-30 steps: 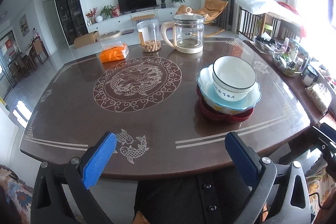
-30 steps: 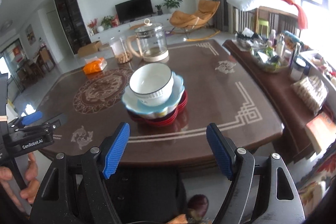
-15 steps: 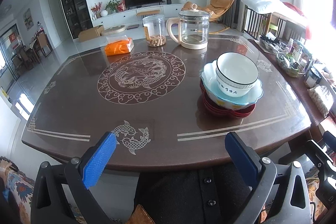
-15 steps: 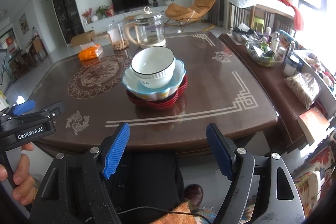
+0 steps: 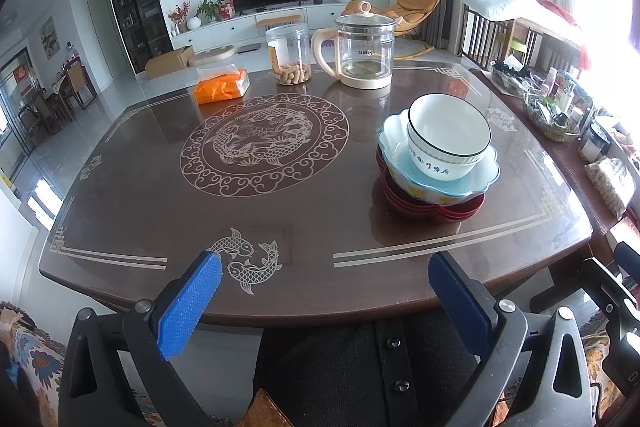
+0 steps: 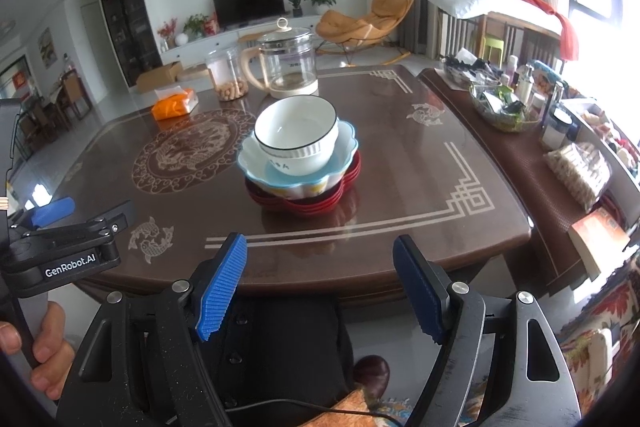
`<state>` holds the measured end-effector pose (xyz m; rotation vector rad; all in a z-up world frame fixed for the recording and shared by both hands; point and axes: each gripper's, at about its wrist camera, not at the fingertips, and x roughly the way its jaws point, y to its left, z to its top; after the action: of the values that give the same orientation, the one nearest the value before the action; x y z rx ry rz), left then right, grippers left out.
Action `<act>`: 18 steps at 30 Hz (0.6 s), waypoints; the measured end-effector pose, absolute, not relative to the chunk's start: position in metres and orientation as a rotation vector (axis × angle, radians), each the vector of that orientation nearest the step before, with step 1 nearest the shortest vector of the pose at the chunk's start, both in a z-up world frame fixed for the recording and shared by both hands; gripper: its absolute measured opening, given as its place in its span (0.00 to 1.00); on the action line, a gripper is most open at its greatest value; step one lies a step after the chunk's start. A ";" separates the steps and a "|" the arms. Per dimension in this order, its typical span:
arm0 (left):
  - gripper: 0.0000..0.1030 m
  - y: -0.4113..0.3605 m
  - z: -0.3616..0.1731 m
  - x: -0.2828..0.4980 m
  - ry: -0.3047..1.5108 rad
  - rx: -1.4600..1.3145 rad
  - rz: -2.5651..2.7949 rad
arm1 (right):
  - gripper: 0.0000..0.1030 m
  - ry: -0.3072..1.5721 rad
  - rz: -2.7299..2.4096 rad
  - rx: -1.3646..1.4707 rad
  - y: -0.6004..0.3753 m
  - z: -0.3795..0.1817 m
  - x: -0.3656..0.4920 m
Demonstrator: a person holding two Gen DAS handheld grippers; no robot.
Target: Organize plates and bowls
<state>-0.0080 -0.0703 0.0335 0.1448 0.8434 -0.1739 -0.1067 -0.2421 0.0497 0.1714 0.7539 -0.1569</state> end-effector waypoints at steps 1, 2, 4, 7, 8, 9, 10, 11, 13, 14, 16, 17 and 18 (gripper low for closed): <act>1.00 -0.071 0.033 -0.007 0.846 0.147 -0.174 | 0.77 0.755 -0.156 0.171 -0.242 0.049 -0.106; 1.00 -0.072 0.032 -0.007 0.848 0.149 -0.174 | 0.77 0.753 -0.156 0.172 -0.242 0.049 -0.106; 1.00 -0.072 0.030 -0.006 0.852 0.151 -0.175 | 0.77 0.750 -0.160 0.169 -0.242 0.050 -0.105; 1.00 -0.073 0.029 -0.004 0.858 0.153 -0.178 | 0.77 0.744 -0.163 0.175 -0.243 0.050 -0.103; 1.00 -0.074 0.029 -0.003 0.861 0.153 -0.180 | 0.77 0.741 -0.164 0.175 -0.243 0.051 -0.102; 1.00 -0.074 0.029 -0.003 0.862 0.152 -0.181 | 0.77 0.741 -0.164 0.175 -0.244 0.051 -0.101; 1.00 -0.075 0.029 -0.003 0.862 0.153 -0.183 | 0.77 0.740 -0.164 0.174 -0.244 0.051 -0.100; 1.00 -0.076 0.030 -0.002 0.863 0.155 -0.185 | 0.77 0.739 -0.165 0.174 -0.244 0.052 -0.099; 1.00 -0.077 0.031 -0.003 0.859 0.160 -0.189 | 0.77 0.739 -0.166 0.173 -0.245 0.052 -0.097; 1.00 -0.078 0.031 -0.002 0.858 0.163 -0.191 | 0.77 0.738 -0.166 0.176 -0.244 0.052 -0.096; 1.00 -0.079 0.032 -0.002 0.858 0.167 -0.195 | 0.77 0.739 -0.167 0.179 -0.245 0.051 -0.095; 1.00 -0.080 0.032 -0.001 0.859 0.168 -0.197 | 0.77 0.738 -0.168 0.180 -0.245 0.051 -0.094; 1.00 -0.080 0.032 -0.001 0.860 0.167 -0.200 | 0.77 0.739 -0.168 0.180 -0.245 0.051 -0.093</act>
<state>-0.0008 -0.0799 0.0319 0.1669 0.8596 -0.2000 -0.0932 -0.2454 0.0514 0.1803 0.7387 -0.1685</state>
